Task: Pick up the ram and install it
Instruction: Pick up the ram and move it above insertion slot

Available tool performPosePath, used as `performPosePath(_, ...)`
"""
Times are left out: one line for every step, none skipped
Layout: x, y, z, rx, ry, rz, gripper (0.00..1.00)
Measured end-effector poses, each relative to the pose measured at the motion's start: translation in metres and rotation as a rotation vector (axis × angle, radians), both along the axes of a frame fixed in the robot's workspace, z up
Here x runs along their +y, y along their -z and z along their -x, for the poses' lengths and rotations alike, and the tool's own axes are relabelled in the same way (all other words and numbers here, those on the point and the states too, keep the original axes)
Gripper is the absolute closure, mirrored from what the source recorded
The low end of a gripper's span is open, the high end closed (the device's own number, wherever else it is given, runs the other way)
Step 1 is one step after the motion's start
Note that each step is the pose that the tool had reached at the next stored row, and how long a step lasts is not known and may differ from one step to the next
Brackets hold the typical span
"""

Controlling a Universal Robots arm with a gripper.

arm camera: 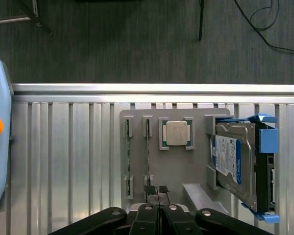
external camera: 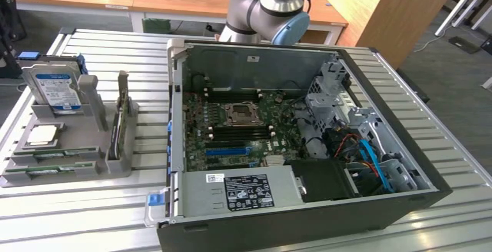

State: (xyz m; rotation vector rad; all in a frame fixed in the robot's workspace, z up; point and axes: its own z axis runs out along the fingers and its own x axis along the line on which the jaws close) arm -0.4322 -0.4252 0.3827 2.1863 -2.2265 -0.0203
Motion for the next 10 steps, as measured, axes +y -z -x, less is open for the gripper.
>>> performPosePath(0.0000,0.0000,0.0000,0.0000,0.000,0.0000,0.84)
performPosePath(0.0000,0.0000,0.0000,0.0000,0.000,0.0000,0.77)
performPosePath(0.0000,0.0000,0.0000,0.0000,0.000,0.0000,0.77)
performPosePath(0.0000,0.0000,0.0000,0.0000,0.000,0.0000,0.77)
performPosePath(0.0000,0.0000,0.0000,0.0000,0.000,0.0000,0.70)
performPosePath(0.0000,0.0000,0.0000,0.0000,0.000,0.0000,0.70)
performPosePath(0.0000,0.0000,0.0000,0.0000,0.000,0.0000,0.70)
performPosePath(0.0000,0.0000,0.0000,0.0000,0.000,0.0000,0.70)
performPosePath(0.0000,0.0000,0.0000,0.0000,0.000,0.0000,0.70)
performPosePath(0.0000,0.0001,0.0000,0.0000,0.000,0.0000,0.70)
